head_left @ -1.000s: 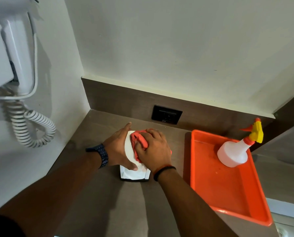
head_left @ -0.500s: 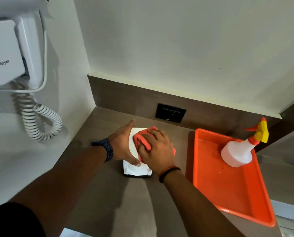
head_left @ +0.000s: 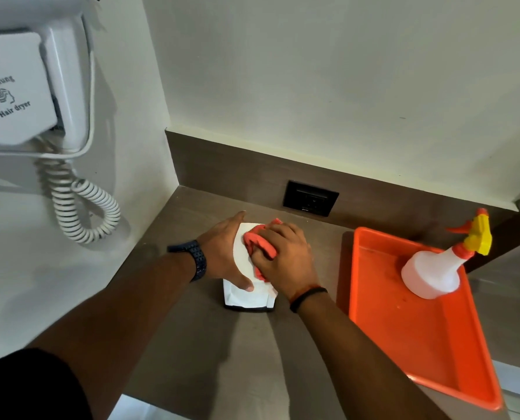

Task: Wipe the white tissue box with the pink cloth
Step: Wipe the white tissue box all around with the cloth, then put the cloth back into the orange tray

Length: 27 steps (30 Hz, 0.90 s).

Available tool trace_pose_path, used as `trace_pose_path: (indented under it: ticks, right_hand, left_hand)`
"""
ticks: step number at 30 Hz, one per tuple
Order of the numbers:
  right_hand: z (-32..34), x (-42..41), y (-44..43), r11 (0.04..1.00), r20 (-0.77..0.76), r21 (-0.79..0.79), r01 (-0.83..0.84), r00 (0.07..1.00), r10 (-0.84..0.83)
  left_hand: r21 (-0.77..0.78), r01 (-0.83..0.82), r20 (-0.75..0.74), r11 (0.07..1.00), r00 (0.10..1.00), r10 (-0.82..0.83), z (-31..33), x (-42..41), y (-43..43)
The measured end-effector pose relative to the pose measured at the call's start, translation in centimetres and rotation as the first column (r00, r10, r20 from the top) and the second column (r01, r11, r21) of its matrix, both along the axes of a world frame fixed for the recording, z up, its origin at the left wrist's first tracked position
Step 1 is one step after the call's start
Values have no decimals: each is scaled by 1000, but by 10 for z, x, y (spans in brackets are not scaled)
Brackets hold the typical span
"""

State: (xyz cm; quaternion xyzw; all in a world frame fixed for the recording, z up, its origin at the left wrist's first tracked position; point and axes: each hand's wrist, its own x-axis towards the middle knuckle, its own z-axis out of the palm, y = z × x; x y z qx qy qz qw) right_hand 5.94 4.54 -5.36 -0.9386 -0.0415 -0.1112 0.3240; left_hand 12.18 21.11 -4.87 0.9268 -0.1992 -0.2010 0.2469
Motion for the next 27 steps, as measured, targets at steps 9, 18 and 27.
trace_pose_path:
  ticks: [9,18,27]
  right_hand:
    - [-14,-41,-78,356,-354,732,581,770,-531]
    - [-24,-91,-184,732,-163,271,625,779,-605]
    - [-78,-97,-203,909,-429,-359,214,827,-364]
  left_hand:
    - [151,34,14,988,999,-37,14,-5,-6]
    - [-128,282,393,951,894,-213,27,-45,-143]
    - [123,348,360,929,857,-368,-81,-86,-228]
